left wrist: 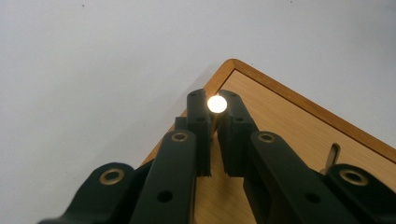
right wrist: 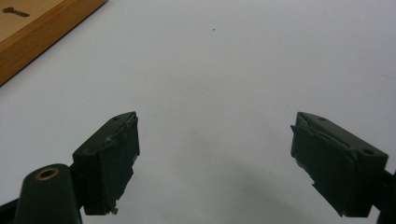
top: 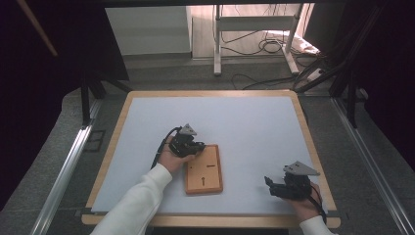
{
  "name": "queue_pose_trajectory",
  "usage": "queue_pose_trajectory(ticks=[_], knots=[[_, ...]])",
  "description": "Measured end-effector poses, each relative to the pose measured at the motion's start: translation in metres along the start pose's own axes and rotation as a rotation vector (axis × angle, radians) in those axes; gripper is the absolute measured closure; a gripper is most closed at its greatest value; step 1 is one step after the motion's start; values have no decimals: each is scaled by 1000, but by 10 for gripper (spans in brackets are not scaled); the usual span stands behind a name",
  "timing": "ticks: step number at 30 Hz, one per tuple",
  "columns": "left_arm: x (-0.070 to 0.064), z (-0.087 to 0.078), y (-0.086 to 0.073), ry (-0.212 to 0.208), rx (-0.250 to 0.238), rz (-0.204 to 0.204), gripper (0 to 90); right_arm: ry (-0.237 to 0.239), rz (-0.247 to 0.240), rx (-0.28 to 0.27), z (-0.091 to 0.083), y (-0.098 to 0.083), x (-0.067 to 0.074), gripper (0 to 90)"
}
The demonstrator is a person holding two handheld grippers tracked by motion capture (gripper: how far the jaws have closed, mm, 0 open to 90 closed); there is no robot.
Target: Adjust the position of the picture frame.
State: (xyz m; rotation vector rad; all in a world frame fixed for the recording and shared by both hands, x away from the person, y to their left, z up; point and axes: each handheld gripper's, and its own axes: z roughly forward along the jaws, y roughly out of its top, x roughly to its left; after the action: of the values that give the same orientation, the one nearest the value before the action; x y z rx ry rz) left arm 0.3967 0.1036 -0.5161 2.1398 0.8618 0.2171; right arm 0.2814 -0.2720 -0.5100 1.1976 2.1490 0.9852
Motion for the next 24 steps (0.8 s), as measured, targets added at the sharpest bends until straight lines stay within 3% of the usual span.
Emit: queue_pose_trajectory(ticks=[7,16,20,21,22,24], knots=[[-7,5,5,-6,6,18,844,0,0,4,0,0,-1,155],[-6,4,4,-16,-5,14,826,3,-3,4,0,0,0,155],[-8,-8,6,5,-37,36,662,4,-3,2,0,-1,0,155],[-9,-11,5,10,-43,42,573,3,-1,3,0,-1,0,155],[-9,-14,4,10,-51,40,573,3,-1,3,0,-1,0,155],[-10,-19,2,3,-63,39,489,4,-4,1,0,-1,0,155]])
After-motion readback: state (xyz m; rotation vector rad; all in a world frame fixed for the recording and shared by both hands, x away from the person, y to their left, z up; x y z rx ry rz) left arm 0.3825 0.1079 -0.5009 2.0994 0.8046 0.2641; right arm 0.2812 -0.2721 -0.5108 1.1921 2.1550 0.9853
